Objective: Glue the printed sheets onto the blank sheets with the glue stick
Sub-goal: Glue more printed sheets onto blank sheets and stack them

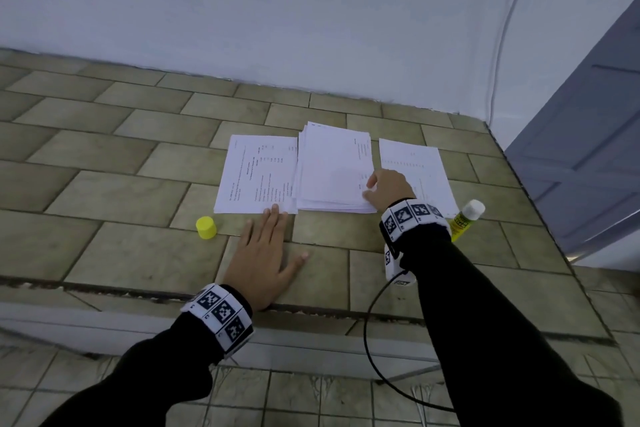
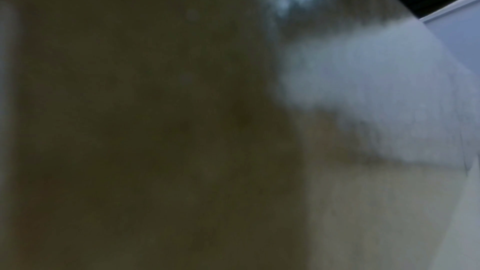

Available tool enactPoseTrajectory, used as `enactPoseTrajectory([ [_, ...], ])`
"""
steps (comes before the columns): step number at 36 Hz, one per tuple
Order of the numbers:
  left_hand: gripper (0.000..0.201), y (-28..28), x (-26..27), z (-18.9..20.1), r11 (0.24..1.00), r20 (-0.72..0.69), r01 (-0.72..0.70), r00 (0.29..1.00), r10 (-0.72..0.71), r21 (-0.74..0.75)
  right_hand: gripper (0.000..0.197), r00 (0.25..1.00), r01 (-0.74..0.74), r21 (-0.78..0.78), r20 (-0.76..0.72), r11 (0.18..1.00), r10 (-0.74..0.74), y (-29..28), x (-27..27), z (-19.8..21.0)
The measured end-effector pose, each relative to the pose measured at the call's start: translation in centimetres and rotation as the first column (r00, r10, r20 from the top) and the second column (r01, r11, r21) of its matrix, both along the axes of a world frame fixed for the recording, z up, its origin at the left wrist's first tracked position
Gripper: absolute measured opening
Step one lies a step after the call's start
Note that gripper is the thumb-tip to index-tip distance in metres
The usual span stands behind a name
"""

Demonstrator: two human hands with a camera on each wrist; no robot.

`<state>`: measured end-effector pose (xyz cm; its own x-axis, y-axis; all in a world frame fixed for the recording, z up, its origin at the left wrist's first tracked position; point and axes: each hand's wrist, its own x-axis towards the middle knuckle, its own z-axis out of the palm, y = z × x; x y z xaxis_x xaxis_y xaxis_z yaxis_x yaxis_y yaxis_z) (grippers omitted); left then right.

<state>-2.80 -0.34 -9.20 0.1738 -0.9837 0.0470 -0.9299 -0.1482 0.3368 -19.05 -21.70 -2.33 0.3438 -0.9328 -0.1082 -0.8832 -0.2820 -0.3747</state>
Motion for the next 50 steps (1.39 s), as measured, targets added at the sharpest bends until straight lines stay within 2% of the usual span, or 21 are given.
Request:
enactPoseTrajectory([
  [2, 0.104, 0.0, 0.1, 0.0, 1.0, 0.009, 0.001, 1.0, -0.001, 0.005, 0.016, 0.999, -0.012, -0.02, -0.033, 1.0, 0.011, 0.3, -0.1, -0.1],
  [5, 0.104, 0.0, 0.2, 0.1, 1.0, 0.022, 0.003, 1.0, -0.004, 0.008, 0.02, 0.999, -0.034, -0.052, -0.006, 0.998, 0.034, 0.9, -0.7, 0.0],
  [9, 0.108, 0.0, 0.1, 0.7, 0.999, 0.015, 0.017, 1.0, -0.018, 0.028, 0.02, 0.976, -0.063, -0.142, 0.198, 0.988, 0.091, 2.5, -2.3, 1.4],
  [13, 0.11, -0.1, 0.5, 3.7, 0.998, -0.088, -0.024, 0.996, 0.029, 0.052, 0.011, 0.913, -0.06, -0.369, 0.355, 0.927, 0.201, 4.9, -4.8, 3.4],
  [16, 0.089, -0.5, 1.3, 7.1, 0.996, -0.18, -0.062, 0.982, 0.051, -0.057, 0.016, 0.887, 0.041, -0.515, 0.413, 0.856, 0.206, 6.0, -7.1, 4.4],
  [19, 0.078, -1.5, 2.6, 9.8, 0.988, -0.141, -0.088, 0.988, 0.07, -0.127, 0.033, 0.882, 0.192, -0.595, 0.453, 0.78, 0.129, 6.2, -9.3, 4.3],
  [22, 0.06, -3.5, 4.0, 10.7, 0.989, -0.012, -0.146, 0.989, 0.146, 0.002, 0.054, 0.851, 0.347, -0.509, 0.524, 0.788, -0.036, 5.9, -11.0, 3.6],
  [26, 0.063, -6.9, 5.3, 9.2, 0.942, 0.185, -0.244, 0.961, 0.204, 0.231, 0.077, 0.784, 0.469, -0.226, 0.553, 0.854, -0.284, 5.3, -12.3, 2.2],
  [29, 0.071, -8.5, 5.8, 7.3, 0.913, 0.233, -0.269, 0.951, 0.201, 0.308, 0.077, 0.757, 0.485, -0.059, 0.527, 0.872, -0.386, 5.3, -12.6, 1.4],
  [32, 0.08, -9.2, 5.9, 5.9, 0.904, 0.24, -0.26, 0.953, 0.184, 0.339, 0.064, 0.747, 0.492, 0.029, 0.5, 0.87, -0.439, 5.3, -12.9, 0.8],
  [39, 0.067, -9.5, 6.8, 5.0, 0.923, 0.218, -0.224, 0.963, 0.16, 0.313, 0.04, 0.819, 0.449, 0.04, 0.381, 0.892, -0.429, 4.7, -13.3, 0.4],
  [46, 0.05, -9.7, 7.6, 5.4, 0.922, 0.127, -0.225, 0.973, 0.194, 0.314, 0.039, 0.832, 0.448, 0.032, 0.351, 0.894, -0.429, 4.7, -13.3, 0.4],
  [50, 0.037, -9.4, 8.6, 6.1, 0.937, 0.04, -0.258, 0.966, 0.256, 0.236, 0.039, 0.834, 0.449, 0.027, 0.347, 0.893, -0.429, 4.7, -13.4, 0.4],
])
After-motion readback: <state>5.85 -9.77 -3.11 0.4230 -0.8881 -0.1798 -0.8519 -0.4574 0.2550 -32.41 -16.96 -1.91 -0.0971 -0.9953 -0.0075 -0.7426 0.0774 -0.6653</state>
